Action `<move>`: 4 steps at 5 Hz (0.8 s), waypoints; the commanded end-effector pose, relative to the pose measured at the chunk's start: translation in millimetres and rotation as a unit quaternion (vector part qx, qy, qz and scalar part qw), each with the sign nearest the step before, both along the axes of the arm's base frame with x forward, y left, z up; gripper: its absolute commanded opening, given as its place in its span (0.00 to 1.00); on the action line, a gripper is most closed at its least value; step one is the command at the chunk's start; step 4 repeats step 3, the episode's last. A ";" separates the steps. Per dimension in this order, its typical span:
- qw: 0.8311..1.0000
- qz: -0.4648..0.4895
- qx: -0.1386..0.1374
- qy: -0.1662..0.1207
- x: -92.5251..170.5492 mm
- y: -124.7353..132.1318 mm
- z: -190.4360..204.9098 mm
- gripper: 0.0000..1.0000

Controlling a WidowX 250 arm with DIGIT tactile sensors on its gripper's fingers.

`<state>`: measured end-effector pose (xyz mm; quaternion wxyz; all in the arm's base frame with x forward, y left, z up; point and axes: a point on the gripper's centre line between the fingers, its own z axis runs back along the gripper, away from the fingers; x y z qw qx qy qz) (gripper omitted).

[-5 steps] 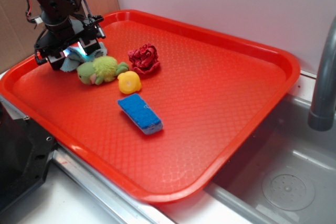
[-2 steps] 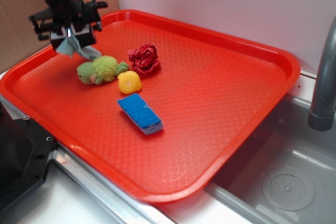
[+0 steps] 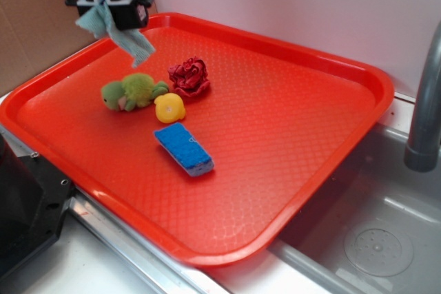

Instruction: Grab the blue cloth.

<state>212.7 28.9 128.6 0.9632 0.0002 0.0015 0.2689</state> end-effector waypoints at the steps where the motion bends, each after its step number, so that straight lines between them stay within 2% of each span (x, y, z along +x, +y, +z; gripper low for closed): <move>1: 0.992 -0.118 -0.027 -0.039 -6.1 -19.2 62.3 0.00; 2: 0.989 -0.140 -0.009 -0.043 -8.2 -26.4 56.6 0.00; 4: 0.987 -0.151 -0.008 -0.048 -13.8 -30.9 53.3 0.00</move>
